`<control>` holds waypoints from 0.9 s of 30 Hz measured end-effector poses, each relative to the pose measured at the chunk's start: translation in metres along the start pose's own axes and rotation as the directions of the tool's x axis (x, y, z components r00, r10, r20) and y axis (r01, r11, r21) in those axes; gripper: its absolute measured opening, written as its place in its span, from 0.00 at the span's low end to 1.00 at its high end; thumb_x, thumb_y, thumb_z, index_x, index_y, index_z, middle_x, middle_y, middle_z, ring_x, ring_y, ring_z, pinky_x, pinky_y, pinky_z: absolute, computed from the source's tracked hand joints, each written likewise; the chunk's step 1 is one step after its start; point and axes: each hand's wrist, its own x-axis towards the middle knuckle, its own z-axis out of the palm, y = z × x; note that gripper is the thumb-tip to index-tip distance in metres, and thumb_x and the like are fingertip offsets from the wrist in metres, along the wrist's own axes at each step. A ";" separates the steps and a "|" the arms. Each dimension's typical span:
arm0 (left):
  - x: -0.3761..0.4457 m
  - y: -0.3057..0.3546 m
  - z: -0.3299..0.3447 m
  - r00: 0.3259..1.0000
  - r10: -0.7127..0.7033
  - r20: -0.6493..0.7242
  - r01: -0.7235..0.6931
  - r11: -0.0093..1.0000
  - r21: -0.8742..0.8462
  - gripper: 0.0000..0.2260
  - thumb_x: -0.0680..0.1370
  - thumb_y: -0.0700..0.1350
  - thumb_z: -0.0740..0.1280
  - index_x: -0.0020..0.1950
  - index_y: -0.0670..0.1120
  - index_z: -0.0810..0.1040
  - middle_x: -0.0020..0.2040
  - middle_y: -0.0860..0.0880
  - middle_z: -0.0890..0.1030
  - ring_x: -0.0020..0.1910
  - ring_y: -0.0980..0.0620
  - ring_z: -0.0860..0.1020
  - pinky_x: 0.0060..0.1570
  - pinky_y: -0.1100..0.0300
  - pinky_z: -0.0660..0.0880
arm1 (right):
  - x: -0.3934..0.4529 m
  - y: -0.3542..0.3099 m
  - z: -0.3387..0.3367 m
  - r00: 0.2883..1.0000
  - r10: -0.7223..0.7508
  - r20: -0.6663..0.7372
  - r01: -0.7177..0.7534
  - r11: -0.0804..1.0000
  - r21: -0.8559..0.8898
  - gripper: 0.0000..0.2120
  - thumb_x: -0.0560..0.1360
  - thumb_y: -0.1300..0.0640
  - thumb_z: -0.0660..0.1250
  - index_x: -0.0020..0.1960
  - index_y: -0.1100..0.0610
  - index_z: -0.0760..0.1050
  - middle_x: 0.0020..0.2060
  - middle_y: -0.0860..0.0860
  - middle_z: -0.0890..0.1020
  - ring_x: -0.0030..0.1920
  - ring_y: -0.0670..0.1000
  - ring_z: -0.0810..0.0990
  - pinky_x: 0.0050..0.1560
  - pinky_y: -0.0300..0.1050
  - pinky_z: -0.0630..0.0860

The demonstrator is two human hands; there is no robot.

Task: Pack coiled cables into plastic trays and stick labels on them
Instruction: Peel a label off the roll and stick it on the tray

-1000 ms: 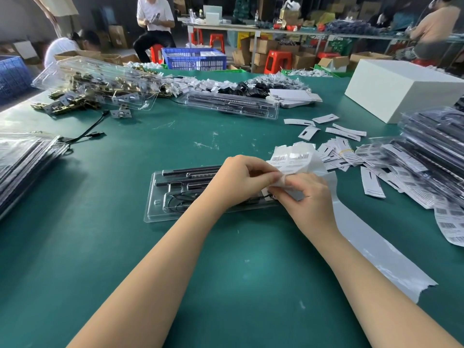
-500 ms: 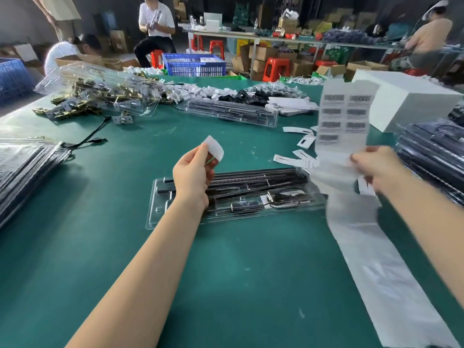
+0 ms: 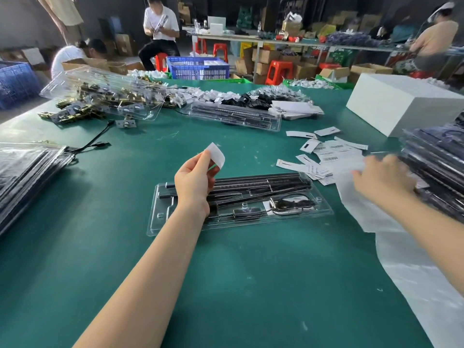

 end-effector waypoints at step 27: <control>0.001 0.003 -0.085 0.560 0.730 0.393 -0.729 0.209 0.652 0.06 0.75 0.48 0.72 0.41 0.47 0.82 0.40 0.55 0.78 0.40 0.56 0.76 0.42 0.50 0.75 | -0.184 -0.175 0.035 0.701 -0.702 -0.127 0.631 0.528 0.569 0.15 0.72 0.38 0.67 0.57 0.40 0.77 0.57 0.38 0.76 0.61 0.47 0.69 0.60 0.45 0.58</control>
